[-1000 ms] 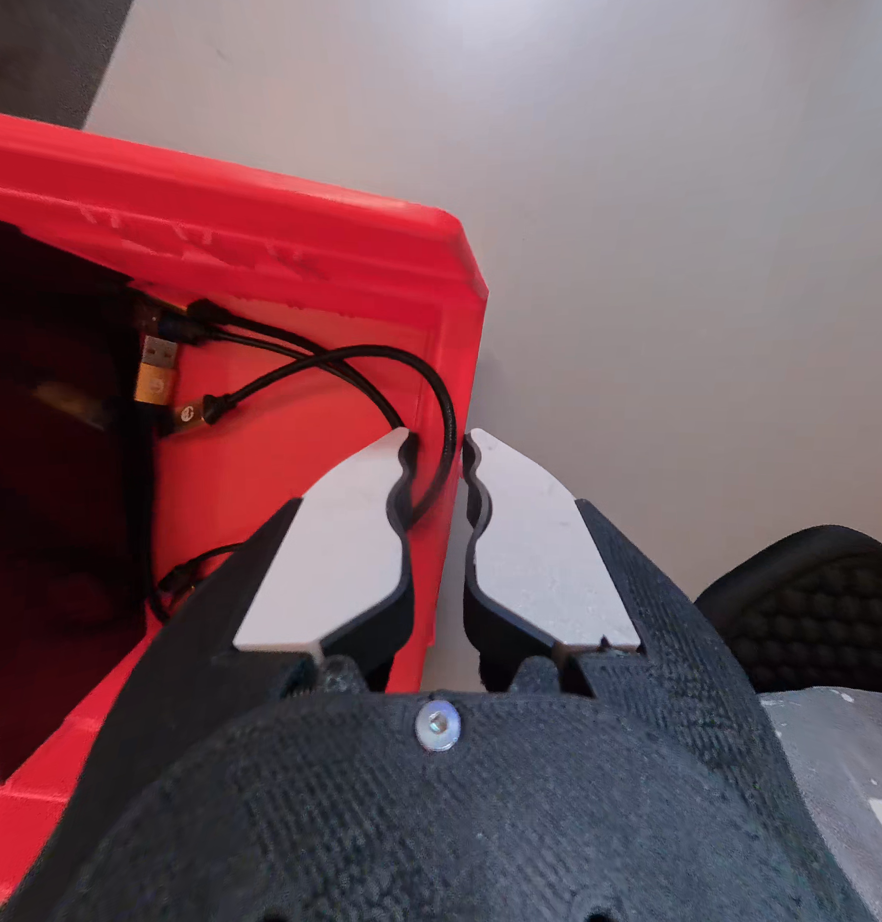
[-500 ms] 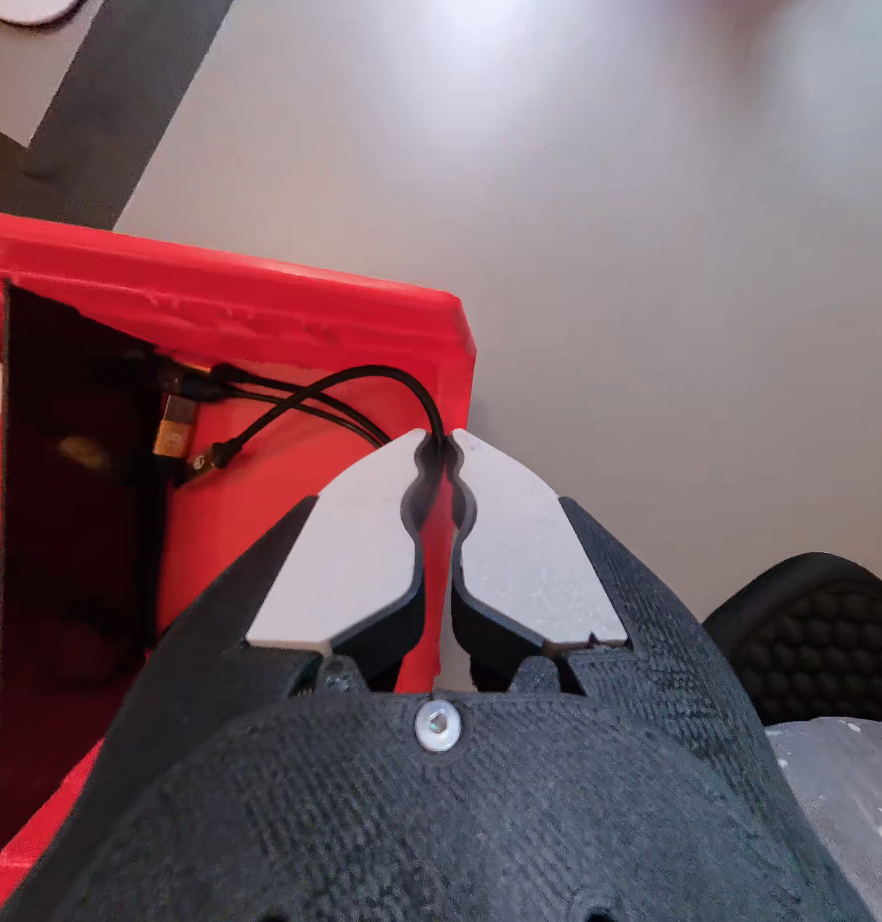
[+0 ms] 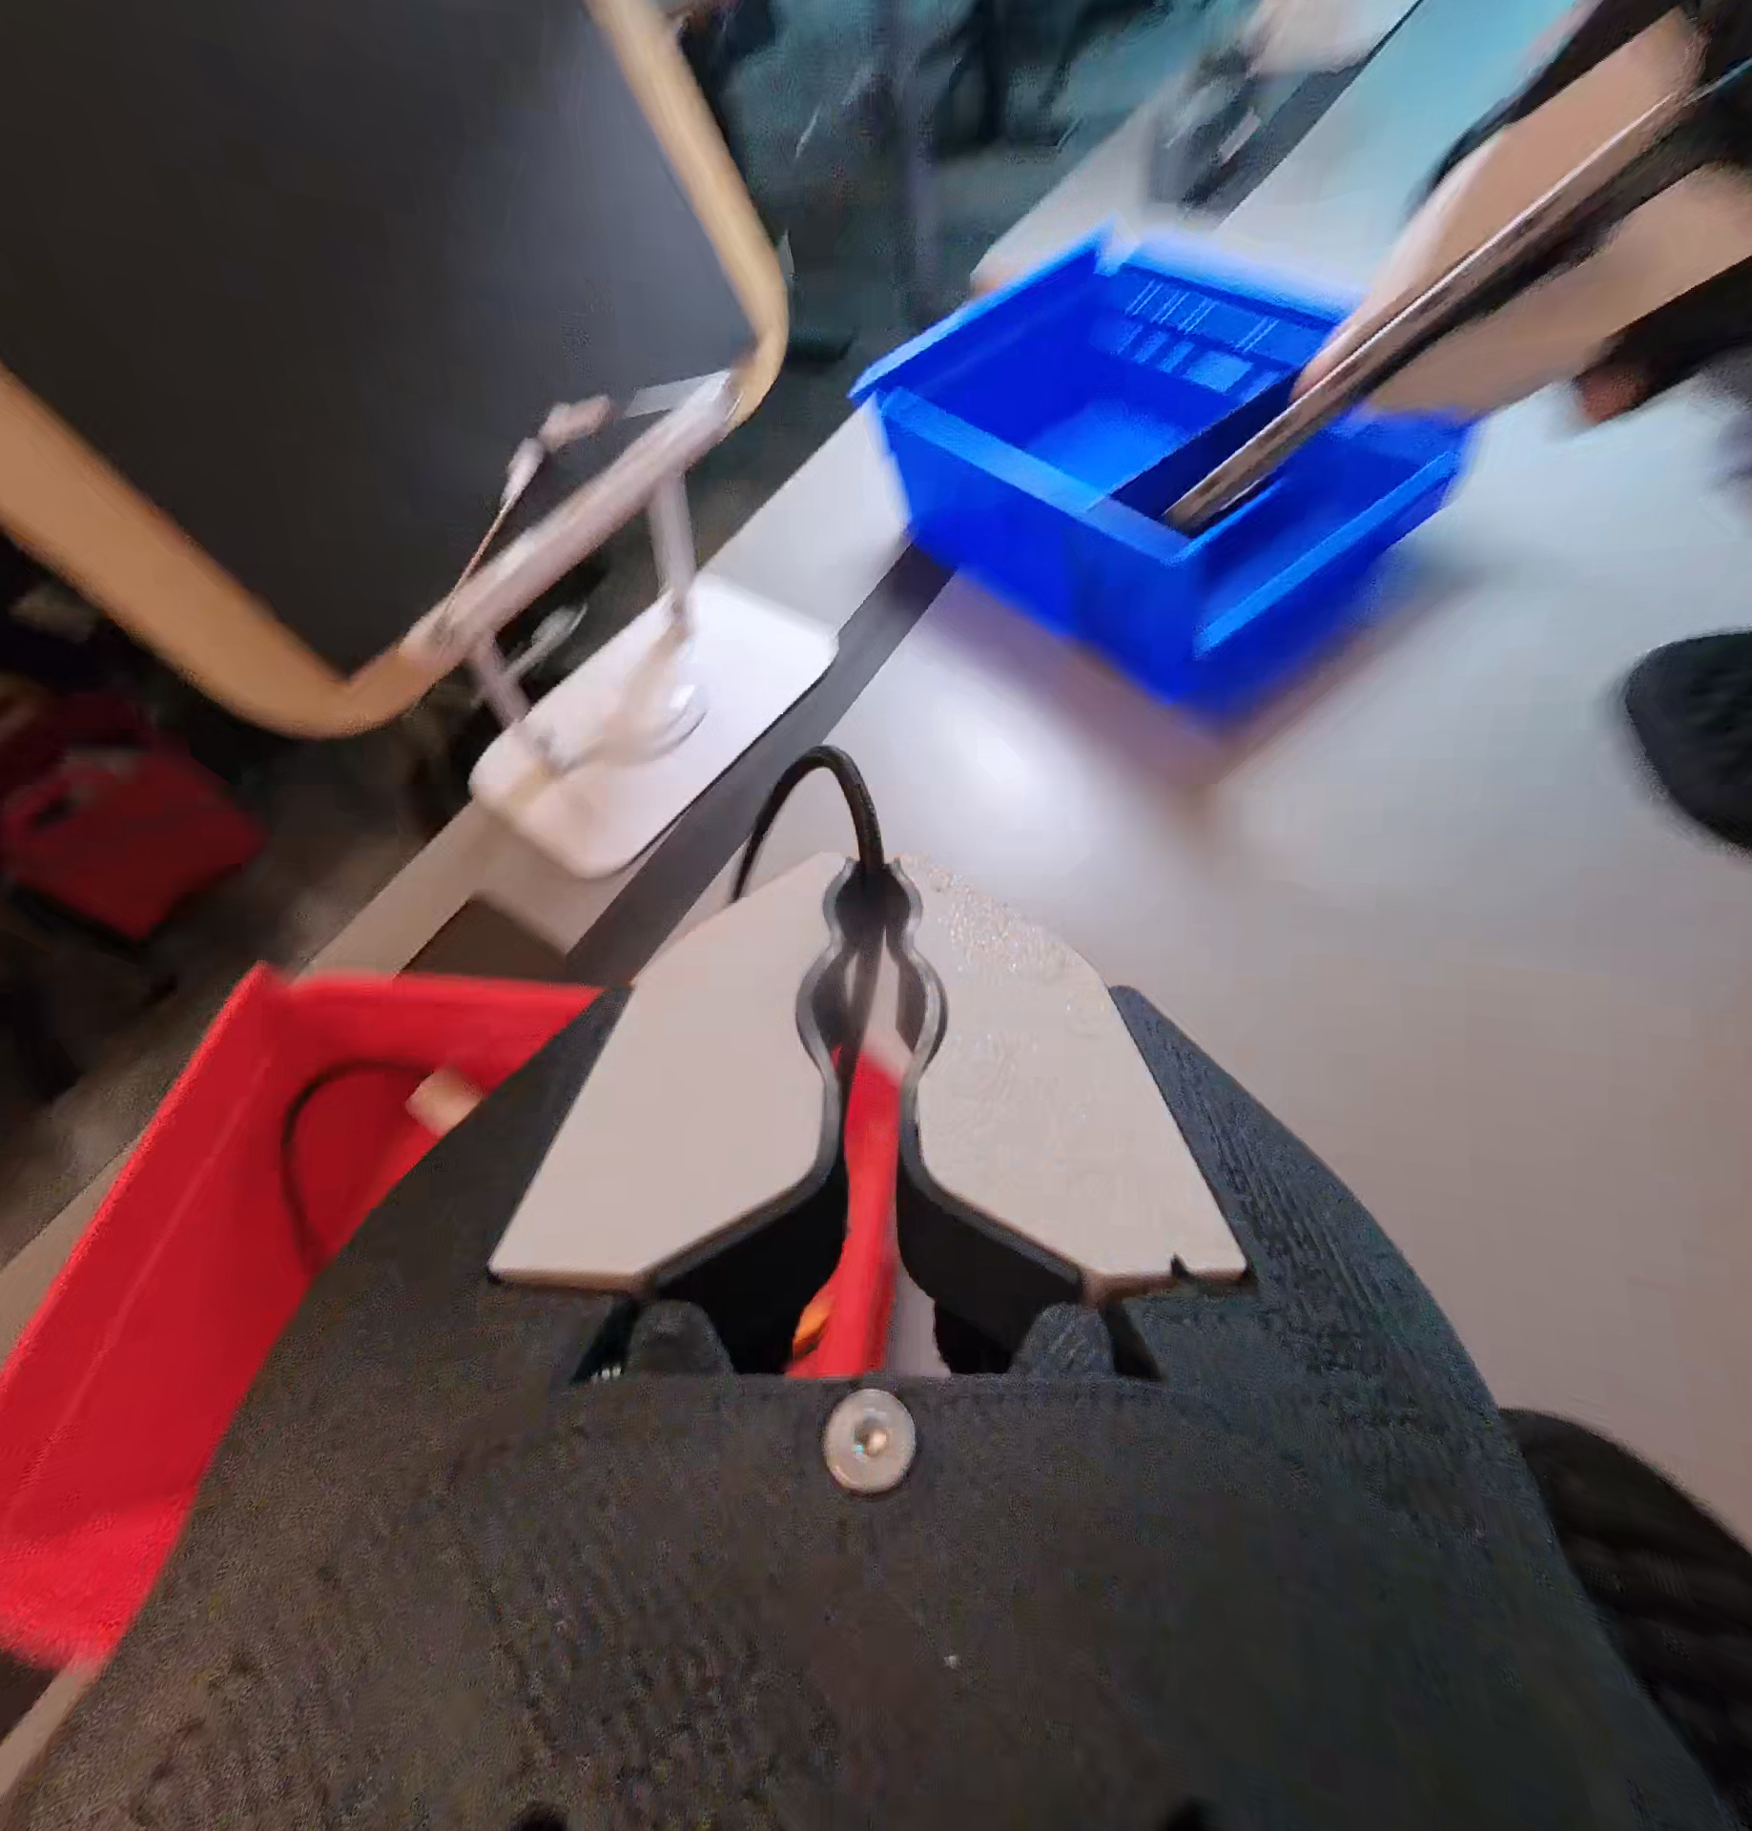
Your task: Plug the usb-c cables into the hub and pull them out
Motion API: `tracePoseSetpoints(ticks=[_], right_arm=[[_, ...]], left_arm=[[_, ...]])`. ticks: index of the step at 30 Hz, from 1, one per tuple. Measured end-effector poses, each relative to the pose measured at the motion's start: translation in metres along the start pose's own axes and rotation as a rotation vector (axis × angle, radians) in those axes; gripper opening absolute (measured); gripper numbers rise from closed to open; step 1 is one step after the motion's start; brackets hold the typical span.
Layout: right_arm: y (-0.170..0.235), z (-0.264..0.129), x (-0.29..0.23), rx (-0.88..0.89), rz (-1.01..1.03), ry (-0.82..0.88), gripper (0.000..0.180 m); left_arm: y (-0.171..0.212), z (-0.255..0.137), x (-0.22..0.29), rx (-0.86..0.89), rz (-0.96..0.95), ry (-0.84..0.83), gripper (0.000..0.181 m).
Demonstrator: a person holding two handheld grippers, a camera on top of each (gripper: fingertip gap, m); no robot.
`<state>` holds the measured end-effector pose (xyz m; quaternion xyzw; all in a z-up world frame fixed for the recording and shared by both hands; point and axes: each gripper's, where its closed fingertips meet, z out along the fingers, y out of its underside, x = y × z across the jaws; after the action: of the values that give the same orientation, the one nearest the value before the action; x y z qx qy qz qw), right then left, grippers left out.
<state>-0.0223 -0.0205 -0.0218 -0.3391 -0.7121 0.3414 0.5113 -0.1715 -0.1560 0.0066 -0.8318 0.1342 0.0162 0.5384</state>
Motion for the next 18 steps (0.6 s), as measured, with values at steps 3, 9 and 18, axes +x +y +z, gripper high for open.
tracePoseSetpoints(ticks=[3, 9, 18], right_arm=[[0.0, -0.005, 0.006, -0.002, 0.007, 0.018, 0.01], [0.007, -0.017, 0.023, -0.025, 0.029, 0.067, 0.01], [0.016, -0.029, 0.038, -0.04, 0.048, 0.102, 0.01]], left_arm=[[-0.032, 0.005, 0.052, 0.144, -0.06, 0.288, 0.004], [-0.006, 0.097, 0.091, 0.062, -0.4, 0.622, 0.004], [0.071, 0.189, 0.071, -0.074, -0.629, 0.375, 0.004]])
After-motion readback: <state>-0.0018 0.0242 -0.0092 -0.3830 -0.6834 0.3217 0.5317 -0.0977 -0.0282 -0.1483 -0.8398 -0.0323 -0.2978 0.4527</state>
